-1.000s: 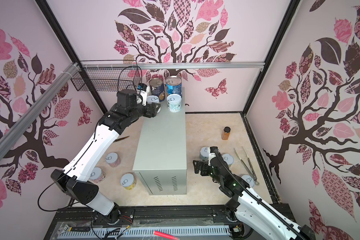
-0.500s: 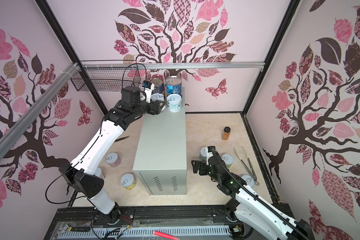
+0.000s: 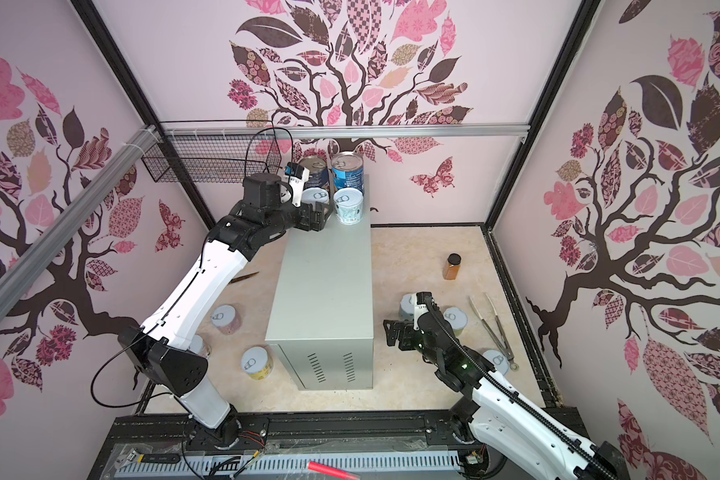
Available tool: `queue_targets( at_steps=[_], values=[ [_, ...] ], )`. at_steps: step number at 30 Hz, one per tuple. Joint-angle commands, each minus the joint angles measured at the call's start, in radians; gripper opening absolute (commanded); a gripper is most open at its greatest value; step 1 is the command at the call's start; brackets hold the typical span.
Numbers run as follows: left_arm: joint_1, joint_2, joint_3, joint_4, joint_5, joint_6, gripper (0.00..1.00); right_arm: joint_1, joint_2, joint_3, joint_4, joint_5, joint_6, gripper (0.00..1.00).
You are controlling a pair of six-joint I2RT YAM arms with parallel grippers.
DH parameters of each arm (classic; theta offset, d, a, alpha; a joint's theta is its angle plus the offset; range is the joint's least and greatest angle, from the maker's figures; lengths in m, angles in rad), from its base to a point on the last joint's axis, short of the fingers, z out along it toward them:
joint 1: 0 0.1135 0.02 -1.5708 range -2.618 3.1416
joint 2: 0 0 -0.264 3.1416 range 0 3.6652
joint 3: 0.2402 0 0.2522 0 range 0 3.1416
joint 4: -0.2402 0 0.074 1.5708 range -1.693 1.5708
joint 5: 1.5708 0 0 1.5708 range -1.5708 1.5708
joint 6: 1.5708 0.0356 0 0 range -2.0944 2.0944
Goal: Place and organize the canned foods onto the counter
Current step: 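Lower the pink-labelled can beside the other cans and open the left gripper, then withdraw the left gripper beside the cabinet while the right gripper lowers over a white-lidded can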
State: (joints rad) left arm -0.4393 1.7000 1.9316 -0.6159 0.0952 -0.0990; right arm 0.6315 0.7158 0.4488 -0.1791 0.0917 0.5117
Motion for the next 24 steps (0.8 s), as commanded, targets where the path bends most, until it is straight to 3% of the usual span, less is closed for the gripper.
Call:
queue_targets(
  at_steps=[1, 12, 24],
  values=[
    [-0.003, -0.031, 0.026, -0.013, 0.022, -0.003, 0.91, -0.005, -0.018, 0.025, -0.022, 0.025, 0.000, 1.00],
    [-0.007, -0.145, 0.017, -0.043, 0.016, -0.007, 0.98, -0.005, -0.005, 0.093, -0.109, 0.059, 0.022, 1.00],
    [-0.006, -0.353, -0.177, -0.069, -0.041, -0.061, 0.98, -0.004, -0.028, 0.179, -0.243, 0.144, 0.010, 1.00]
  ],
)
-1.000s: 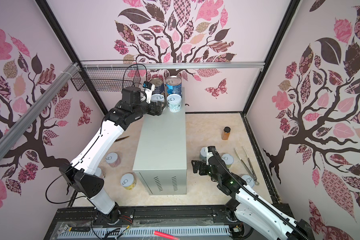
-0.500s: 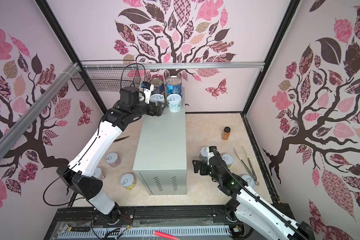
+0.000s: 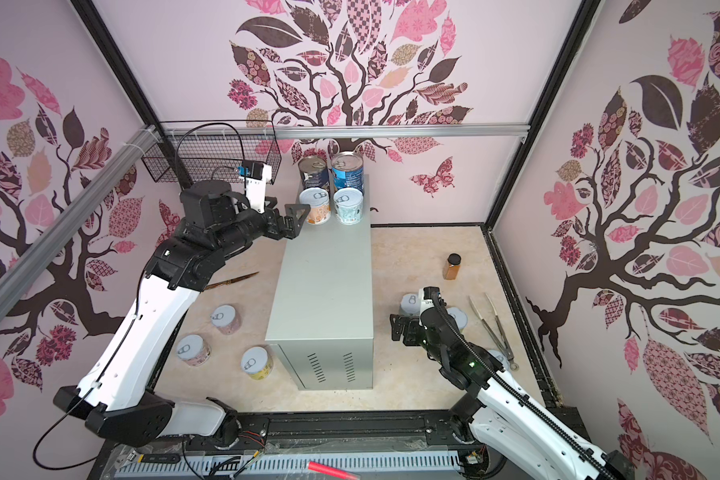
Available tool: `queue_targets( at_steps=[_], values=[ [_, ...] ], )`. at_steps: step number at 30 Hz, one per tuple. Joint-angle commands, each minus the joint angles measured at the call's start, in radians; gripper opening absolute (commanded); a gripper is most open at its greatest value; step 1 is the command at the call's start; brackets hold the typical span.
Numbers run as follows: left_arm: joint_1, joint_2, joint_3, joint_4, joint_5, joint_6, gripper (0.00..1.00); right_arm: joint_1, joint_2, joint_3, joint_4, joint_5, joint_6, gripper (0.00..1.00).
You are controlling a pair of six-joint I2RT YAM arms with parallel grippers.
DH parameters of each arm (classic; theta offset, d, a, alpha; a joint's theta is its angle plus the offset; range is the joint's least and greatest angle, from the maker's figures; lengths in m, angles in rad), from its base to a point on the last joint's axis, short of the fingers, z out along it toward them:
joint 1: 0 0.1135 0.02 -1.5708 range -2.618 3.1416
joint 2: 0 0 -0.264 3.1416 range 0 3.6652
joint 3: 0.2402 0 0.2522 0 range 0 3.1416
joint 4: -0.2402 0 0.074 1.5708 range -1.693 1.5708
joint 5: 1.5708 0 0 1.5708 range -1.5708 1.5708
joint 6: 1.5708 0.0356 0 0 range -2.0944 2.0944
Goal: Place and organize the canned foods onto the counter
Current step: 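Withdraw the left gripper beside the cabinet while the right gripper lowers over a white-lidded can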
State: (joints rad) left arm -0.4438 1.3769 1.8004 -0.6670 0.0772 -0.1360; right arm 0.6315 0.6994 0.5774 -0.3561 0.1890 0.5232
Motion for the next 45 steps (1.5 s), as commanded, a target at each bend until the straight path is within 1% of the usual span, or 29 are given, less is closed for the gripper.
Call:
queue_targets(
  at_steps=[1, 4, 9, 16, 21, 25, 28, 32, 37, 42, 45],
  values=[
    [-0.002, -0.049, -0.063, -0.025, -0.030, -0.031, 0.98, -0.005, -0.012, 0.060, -0.076, 0.054, -0.003, 1.00],
    [-0.002, -0.115, -0.112, -0.050, -0.076, -0.063, 0.98, -0.005, 0.002, 0.098, -0.108, 0.077, -0.013, 1.00],
    [-0.003, -0.211, -0.184, -0.140, -0.149, -0.102, 0.98, -0.005, 0.029, 0.155, -0.155, 0.124, -0.023, 1.00],
    [-0.001, -0.376, -0.356, -0.232, -0.305, -0.172, 0.98, -0.004, 0.054, 0.200, -0.181, 0.176, -0.041, 1.00],
    [-0.001, -0.494, -0.490, -0.265, -0.340, -0.220, 0.98, -0.005, 0.060, 0.170, -0.150, 0.202, -0.031, 1.00],
    [-0.001, -0.606, -0.665, -0.256, -0.358, -0.288, 0.98, -0.004, 0.057, 0.080, -0.069, 0.231, -0.009, 1.00],
    [-0.001, -0.682, -0.786, -0.242, -0.372, -0.318, 0.98, -0.003, 0.078, 0.007, -0.014, 0.262, 0.036, 1.00],
    [-0.001, -0.725, -0.891, -0.244, -0.366, -0.360, 0.98, 0.014, 0.129, -0.083, 0.066, 0.302, 0.109, 1.00],
    [-0.001, -0.714, -0.938, -0.238, -0.366, -0.399, 0.98, 0.085, 0.224, -0.147, 0.177, 0.408, 0.169, 1.00],
    [0.000, -0.695, -0.932, -0.234, -0.359, -0.396, 0.98, 0.093, 0.317, -0.218, 0.353, 0.408, 0.205, 1.00],
    [0.000, -0.700, -0.948, -0.217, -0.349, -0.381, 0.98, 0.093, 0.385, -0.231, 0.418, 0.447, 0.211, 1.00]
  ],
)
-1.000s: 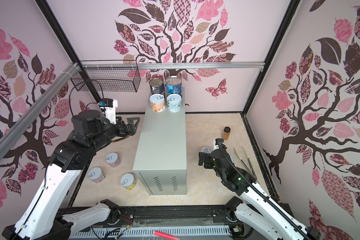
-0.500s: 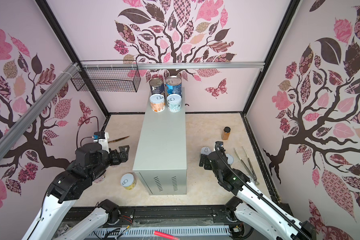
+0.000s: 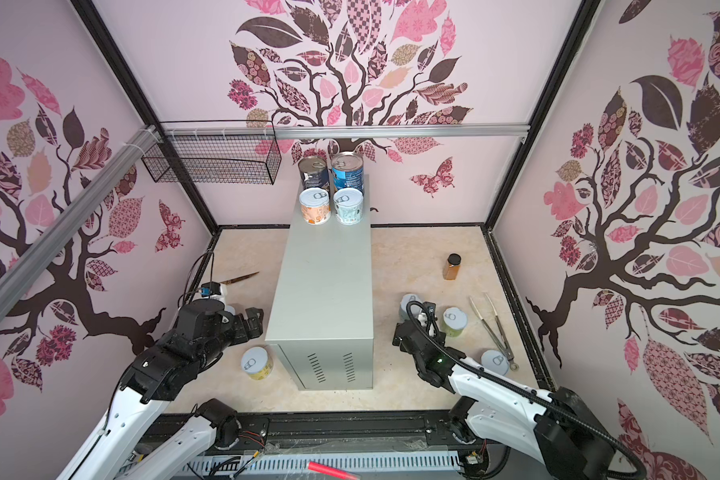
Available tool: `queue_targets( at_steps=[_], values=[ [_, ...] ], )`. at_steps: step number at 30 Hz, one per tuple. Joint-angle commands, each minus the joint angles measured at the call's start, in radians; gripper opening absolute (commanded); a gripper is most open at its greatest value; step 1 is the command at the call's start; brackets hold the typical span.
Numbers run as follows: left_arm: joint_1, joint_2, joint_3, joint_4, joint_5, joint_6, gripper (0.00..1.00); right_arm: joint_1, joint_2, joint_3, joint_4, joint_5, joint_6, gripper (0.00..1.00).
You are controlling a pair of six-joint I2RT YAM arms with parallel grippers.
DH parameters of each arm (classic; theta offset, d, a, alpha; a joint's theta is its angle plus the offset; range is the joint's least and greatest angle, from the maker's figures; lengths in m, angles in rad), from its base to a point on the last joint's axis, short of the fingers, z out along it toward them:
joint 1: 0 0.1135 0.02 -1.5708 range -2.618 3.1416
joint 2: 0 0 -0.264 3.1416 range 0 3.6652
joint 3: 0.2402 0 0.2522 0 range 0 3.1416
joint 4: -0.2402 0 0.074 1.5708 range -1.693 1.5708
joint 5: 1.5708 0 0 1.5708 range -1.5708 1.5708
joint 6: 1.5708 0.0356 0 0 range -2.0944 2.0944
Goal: Place and organize the canned foods onto the counter
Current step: 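Withdraw the left gripper beside the cabinet while the right gripper lowers over a white-lidded can, then close the right gripper on the white-lidded can on the table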
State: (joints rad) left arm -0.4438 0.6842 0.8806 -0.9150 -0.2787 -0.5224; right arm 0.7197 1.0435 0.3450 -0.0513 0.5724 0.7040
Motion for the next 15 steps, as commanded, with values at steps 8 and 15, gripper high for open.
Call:
queue_targets(
  at_steps=[8, 15],
  values=[
    [-0.002, -0.009, -0.049, 0.057, 0.033, 0.025, 0.98, 0.004, 0.270, -0.008, 0.354, 0.102, -0.011, 1.00],
    [-0.002, 0.009, -0.051, 0.069, 0.060, 0.043, 0.98, 0.001, 0.482, 0.033, 0.528, 0.164, -0.082, 1.00]
  ],
)
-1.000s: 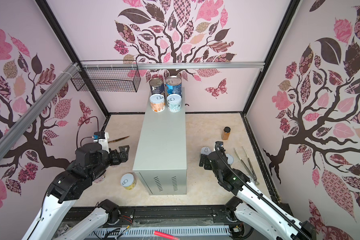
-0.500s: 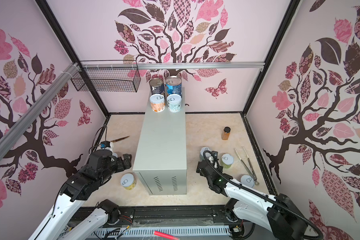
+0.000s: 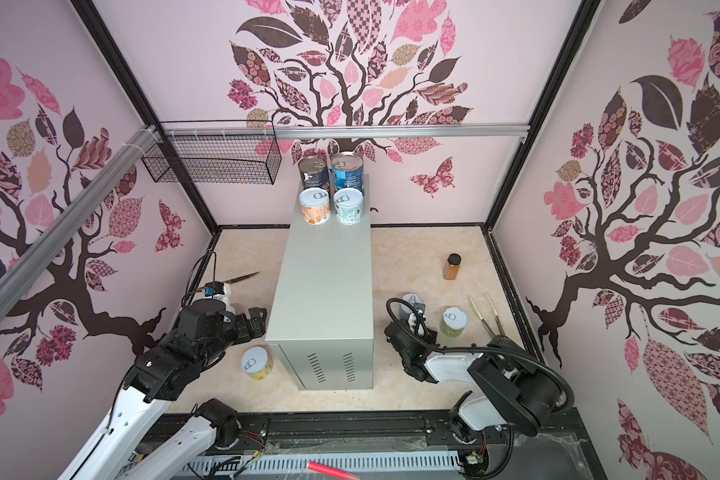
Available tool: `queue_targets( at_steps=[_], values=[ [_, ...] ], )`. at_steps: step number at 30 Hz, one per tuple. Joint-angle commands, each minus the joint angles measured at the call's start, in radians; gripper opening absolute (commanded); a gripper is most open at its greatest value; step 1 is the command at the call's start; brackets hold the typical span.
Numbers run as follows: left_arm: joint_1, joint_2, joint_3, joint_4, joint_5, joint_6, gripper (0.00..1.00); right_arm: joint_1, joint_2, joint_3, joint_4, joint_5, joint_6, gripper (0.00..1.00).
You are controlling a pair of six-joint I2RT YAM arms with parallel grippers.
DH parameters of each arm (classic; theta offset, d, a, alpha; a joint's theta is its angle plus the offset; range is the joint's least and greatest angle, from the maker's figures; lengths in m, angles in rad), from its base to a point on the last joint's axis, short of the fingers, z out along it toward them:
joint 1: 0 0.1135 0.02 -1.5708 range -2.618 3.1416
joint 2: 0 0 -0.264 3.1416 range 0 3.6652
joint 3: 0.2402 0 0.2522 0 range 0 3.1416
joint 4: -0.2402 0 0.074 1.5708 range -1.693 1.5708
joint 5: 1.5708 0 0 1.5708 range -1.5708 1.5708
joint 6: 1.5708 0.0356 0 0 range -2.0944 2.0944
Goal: Place and organize the canned foods onto the counter
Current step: 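Close the right gripper on the white-lidded can on the table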
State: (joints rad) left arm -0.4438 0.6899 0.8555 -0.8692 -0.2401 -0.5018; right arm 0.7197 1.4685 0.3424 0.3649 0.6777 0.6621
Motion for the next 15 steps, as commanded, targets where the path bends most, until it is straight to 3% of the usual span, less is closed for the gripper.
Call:
queue_targets(
  at_steps=[1, 15],
  values=[
    [-0.001, 0.003, -0.024, 0.023, 0.025, 0.025, 0.98, 0.000, 0.084, 0.046, 0.128, 0.067, -0.053, 1.00],
    [0.005, -0.011, -0.025, 0.033, 0.042, 0.042, 0.98, -0.102, 0.287, 0.182, 0.221, 0.005, -0.135, 1.00]
  ],
)
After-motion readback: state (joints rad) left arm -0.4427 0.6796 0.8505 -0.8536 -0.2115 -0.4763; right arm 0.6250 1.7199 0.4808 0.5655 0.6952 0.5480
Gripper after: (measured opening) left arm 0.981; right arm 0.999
